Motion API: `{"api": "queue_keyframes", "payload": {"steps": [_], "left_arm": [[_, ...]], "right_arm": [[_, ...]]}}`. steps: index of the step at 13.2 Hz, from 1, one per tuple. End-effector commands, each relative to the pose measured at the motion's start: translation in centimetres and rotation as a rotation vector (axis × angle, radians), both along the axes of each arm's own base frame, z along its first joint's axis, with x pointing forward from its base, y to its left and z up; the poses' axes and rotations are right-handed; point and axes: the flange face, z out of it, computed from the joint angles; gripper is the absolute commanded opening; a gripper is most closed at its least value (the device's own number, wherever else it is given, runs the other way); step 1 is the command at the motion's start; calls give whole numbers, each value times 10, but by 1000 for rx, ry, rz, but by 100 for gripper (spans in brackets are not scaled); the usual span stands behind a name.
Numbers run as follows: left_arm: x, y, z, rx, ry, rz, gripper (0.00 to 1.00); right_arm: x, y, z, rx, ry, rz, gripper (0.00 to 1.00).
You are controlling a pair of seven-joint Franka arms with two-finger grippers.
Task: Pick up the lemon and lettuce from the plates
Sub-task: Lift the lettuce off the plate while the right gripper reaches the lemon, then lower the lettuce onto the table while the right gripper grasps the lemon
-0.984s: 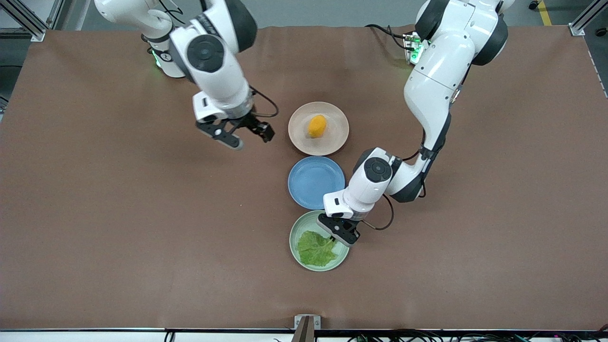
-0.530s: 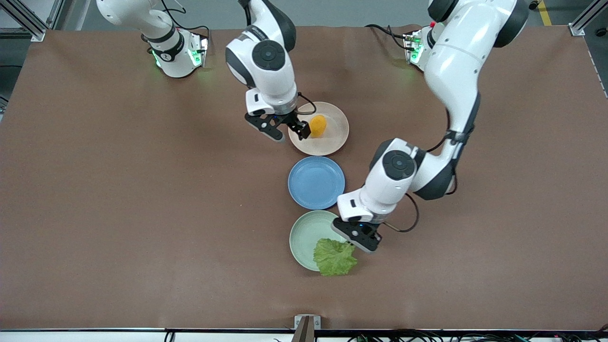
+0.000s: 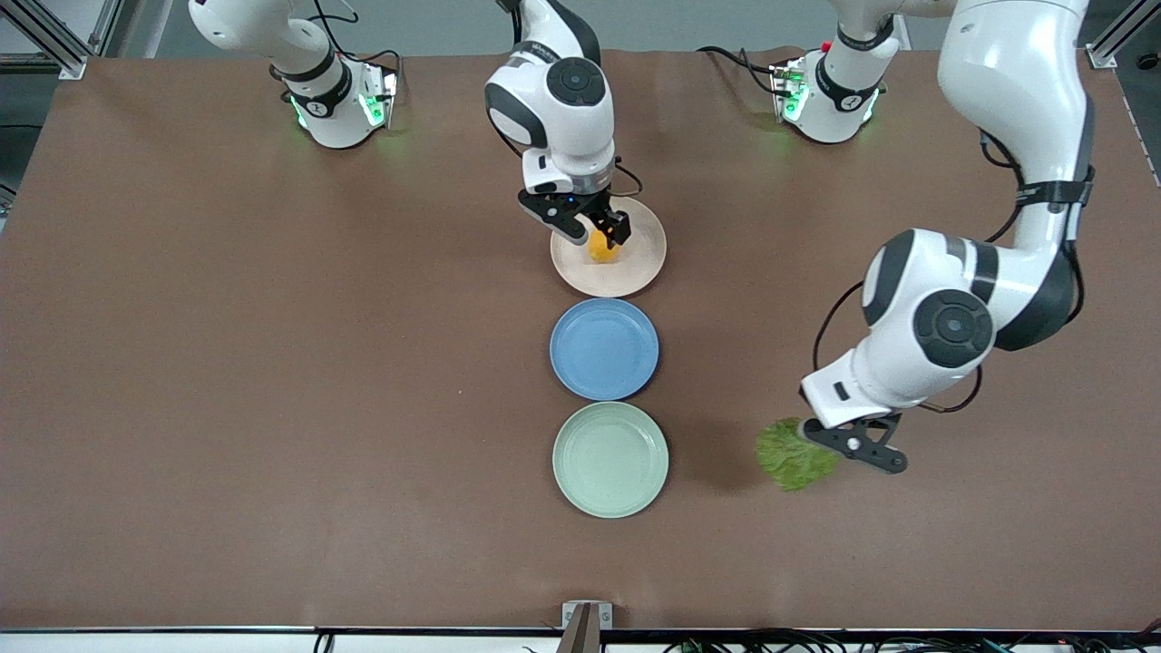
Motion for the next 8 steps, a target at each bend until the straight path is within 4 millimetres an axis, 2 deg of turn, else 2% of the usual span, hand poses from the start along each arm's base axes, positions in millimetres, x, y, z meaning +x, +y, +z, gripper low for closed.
{"api": "queue_keyframes", "payload": {"steps": [1, 3, 4, 6, 8], "left_arm": [[-60, 11, -19, 43, 57, -8, 0], [-72, 54, -46, 46, 80, 39, 0], [-77, 72, -63, 37, 75, 62, 0], [-95, 82, -86, 25, 63, 69, 0], [-116, 82, -100, 17, 48, 74, 1]], "right_arm": [[-10, 16, -38, -5, -63, 51, 100], [-13, 18, -58, -15, -62, 68, 100], [-14, 19, -62, -15, -63, 71, 100], [-24, 23, -66, -26, -57, 102, 100], [-29, 25, -77, -38, -51, 118, 100]]}}
